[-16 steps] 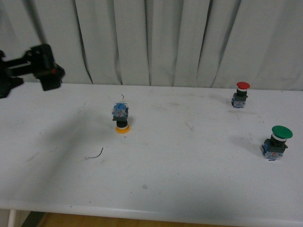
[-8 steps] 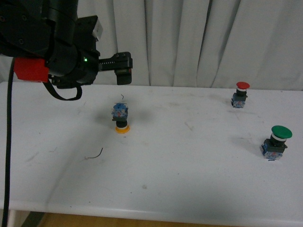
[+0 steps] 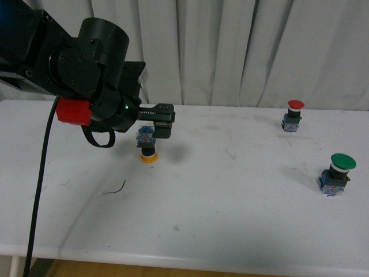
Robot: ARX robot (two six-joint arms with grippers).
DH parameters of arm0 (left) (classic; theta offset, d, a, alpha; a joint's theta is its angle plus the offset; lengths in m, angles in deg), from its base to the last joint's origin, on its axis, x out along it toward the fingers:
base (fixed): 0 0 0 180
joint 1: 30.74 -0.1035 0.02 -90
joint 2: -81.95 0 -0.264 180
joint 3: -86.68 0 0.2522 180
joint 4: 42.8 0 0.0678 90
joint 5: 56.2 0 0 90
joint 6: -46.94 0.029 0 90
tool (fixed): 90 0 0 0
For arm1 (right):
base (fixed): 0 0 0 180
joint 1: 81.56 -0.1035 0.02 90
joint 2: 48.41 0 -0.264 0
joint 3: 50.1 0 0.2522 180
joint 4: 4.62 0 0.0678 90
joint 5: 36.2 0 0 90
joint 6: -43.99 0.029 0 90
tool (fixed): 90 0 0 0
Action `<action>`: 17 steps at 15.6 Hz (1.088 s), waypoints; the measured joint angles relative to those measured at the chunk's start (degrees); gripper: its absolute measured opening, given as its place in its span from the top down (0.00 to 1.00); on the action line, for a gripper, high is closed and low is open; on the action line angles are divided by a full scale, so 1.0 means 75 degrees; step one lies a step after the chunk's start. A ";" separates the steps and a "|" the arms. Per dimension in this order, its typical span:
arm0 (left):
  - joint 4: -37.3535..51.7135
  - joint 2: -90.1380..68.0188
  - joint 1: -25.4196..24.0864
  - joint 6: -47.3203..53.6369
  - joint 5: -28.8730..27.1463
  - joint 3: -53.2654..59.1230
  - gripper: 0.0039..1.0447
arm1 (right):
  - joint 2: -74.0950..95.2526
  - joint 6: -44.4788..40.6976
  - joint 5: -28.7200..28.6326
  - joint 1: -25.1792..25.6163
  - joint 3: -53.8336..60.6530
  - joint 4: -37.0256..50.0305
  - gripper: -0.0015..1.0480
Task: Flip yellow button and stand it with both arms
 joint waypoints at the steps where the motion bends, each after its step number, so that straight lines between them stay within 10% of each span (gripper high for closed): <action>1: -0.0006 -0.0047 -0.0026 -0.0026 0.0035 -0.0012 0.06 | 0.0000 0.0000 0.0000 0.0000 0.0000 0.0000 0.06; 13: -0.0271 -0.0431 0.0029 -0.0289 0.0087 -0.0431 0.06 | 0.0000 0.0000 0.0000 0.0000 0.0000 0.0000 0.06; 17: -0.0329 -0.0431 0.0070 -0.0286 -0.0006 -0.0504 0.44 | 0.0000 0.0000 0.0000 0.0000 0.0000 0.0000 0.06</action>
